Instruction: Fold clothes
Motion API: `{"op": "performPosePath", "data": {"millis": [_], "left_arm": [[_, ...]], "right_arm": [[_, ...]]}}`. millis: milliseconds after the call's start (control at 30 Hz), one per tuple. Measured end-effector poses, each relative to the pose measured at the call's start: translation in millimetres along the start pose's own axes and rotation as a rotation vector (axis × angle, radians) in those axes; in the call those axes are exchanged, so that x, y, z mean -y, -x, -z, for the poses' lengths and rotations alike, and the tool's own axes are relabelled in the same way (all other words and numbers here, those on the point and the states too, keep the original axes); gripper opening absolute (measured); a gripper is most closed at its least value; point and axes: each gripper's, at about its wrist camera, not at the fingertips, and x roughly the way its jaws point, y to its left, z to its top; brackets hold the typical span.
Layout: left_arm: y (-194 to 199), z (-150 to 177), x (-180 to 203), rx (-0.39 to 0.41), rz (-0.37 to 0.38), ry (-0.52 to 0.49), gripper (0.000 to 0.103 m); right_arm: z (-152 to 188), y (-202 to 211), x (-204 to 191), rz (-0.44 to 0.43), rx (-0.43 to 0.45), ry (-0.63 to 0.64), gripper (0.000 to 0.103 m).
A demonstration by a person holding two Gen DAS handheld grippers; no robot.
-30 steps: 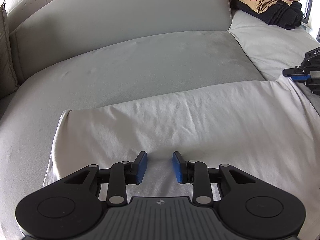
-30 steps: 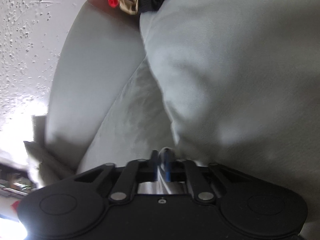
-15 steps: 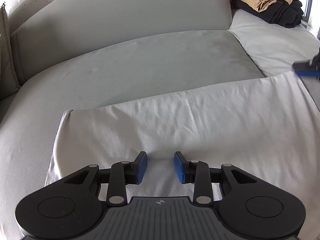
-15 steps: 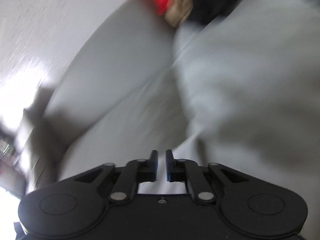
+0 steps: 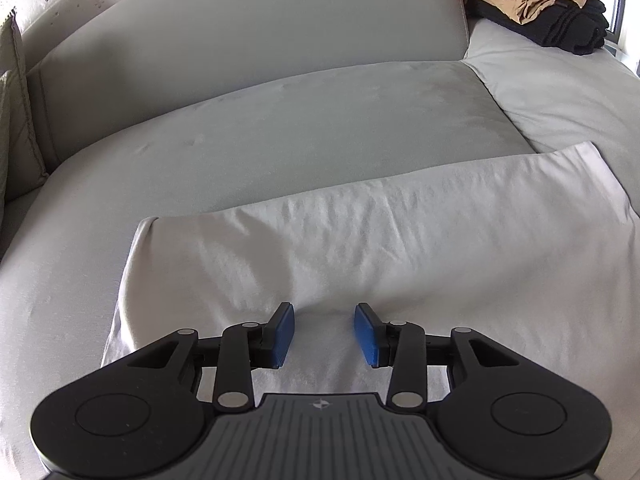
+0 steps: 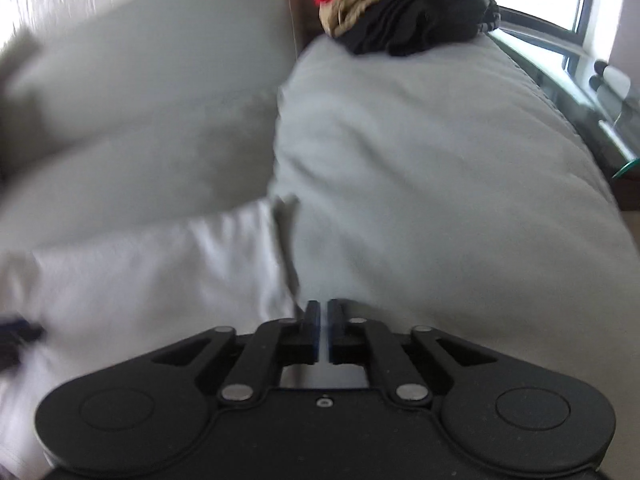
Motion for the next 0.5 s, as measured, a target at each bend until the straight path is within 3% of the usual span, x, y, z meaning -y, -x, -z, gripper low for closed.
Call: {"op": "performPosePath", "data": {"millis": [67,100,167,233,267,367,433,500], "left_arm": [[5.4,1.5,-3.9,0.022,0.026,0.030,0.033],[10.1,2.4,-5.9,0.043,0.065,0.041,0.025],[19.1,4.8,-6.6,0.080,0.133,0.033,0.024],[22.1,10.9,-1.2,0.072,0.125,-0.032,0.030],[20.0,16.4,-1.4,0.040,0.085,-0.053,0.032],[29.6,25.3,-16.0,0.006,-0.014,-0.054,0.034],[41.1,28.5,-44.9,0.005,-0.041,0.033,0.034],[50.4,28.9,-81.1,0.038,-0.045,0.138,0.033]], "right_arm": [[-5.3,-1.1,-0.3,-0.114,0.014,-0.050,0.014],[-7.6,-5.0,-2.1,-0.192,0.003,-0.077,0.017],[-7.1,-22.8,-9.7,-0.281,-0.113,-0.096,0.027],[-6.5,-40.8,-17.3,-0.368,-0.232,-0.113,0.033],[-4.4,-46.3,-22.6,-0.290,-0.259,-0.074,0.032],[-9.5,-43.6,-30.4,-0.080,-0.190,0.025,0.031],[-13.8,-37.6,-31.6,-0.064,-0.145,0.026,0.032],[-18.2,-33.4,-32.7,-0.140,-0.118,-0.015,0.035]]}}
